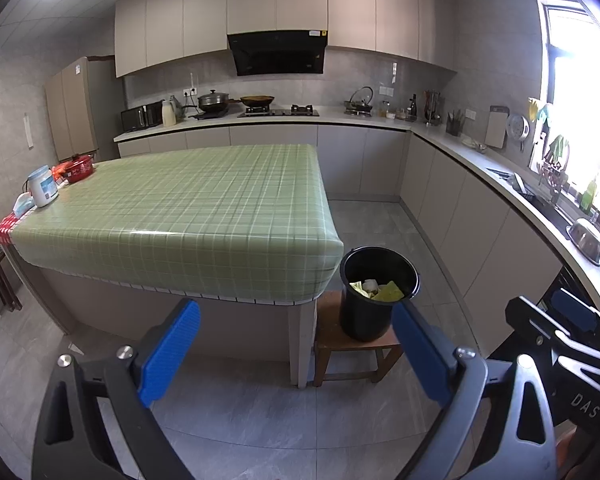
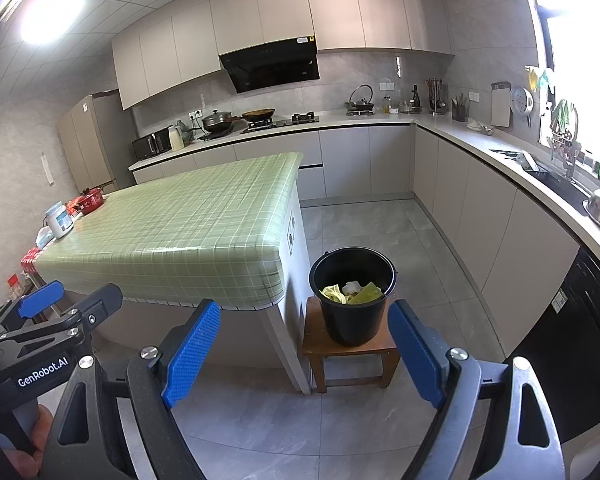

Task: Collect trash

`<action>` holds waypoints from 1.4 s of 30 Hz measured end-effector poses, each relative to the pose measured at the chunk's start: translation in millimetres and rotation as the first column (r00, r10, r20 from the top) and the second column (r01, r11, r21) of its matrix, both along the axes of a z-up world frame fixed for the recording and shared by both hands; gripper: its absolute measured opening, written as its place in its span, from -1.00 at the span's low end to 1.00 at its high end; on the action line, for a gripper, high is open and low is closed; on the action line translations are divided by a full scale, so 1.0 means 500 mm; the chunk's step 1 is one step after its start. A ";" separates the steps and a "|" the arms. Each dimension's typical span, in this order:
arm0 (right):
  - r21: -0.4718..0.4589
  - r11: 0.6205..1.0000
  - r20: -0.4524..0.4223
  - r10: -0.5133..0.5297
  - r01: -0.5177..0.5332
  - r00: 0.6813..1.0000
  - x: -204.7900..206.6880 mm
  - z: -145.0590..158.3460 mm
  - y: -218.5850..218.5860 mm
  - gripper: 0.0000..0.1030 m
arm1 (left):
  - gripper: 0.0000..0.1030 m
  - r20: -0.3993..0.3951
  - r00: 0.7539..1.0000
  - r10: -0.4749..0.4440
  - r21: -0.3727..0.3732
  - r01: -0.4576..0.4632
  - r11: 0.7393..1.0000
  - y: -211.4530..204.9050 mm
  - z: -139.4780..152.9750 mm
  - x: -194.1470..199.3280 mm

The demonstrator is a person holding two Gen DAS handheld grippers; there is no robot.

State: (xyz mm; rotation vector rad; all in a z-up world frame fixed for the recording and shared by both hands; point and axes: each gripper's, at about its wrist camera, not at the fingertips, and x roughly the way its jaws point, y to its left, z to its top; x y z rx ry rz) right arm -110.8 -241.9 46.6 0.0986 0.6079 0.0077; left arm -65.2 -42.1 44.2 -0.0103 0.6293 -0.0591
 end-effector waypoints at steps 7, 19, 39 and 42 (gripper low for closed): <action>0.003 1.000 -0.001 -0.001 0.001 1.000 0.001 -0.001 0.003 0.70 | 0.89 -0.001 1.000 -0.007 0.001 0.007 1.000 0.001 -0.002 0.004; 0.005 1.000 -0.007 0.000 0.000 1.000 0.004 -0.003 0.006 0.70 | 0.89 -0.008 1.000 -0.012 -0.002 0.012 1.000 0.002 -0.004 0.005; 0.012 1.000 -0.024 -0.017 0.017 1.000 0.014 -0.015 0.003 0.70 | 0.89 -0.014 0.997 -0.080 -0.047 0.079 0.996 0.003 -0.015 0.023; 0.010 1.000 -0.025 -0.025 0.025 0.999 0.014 -0.016 -0.001 0.70 | 0.89 0.018 0.995 -0.095 -0.055 0.096 0.994 -0.004 -0.006 0.017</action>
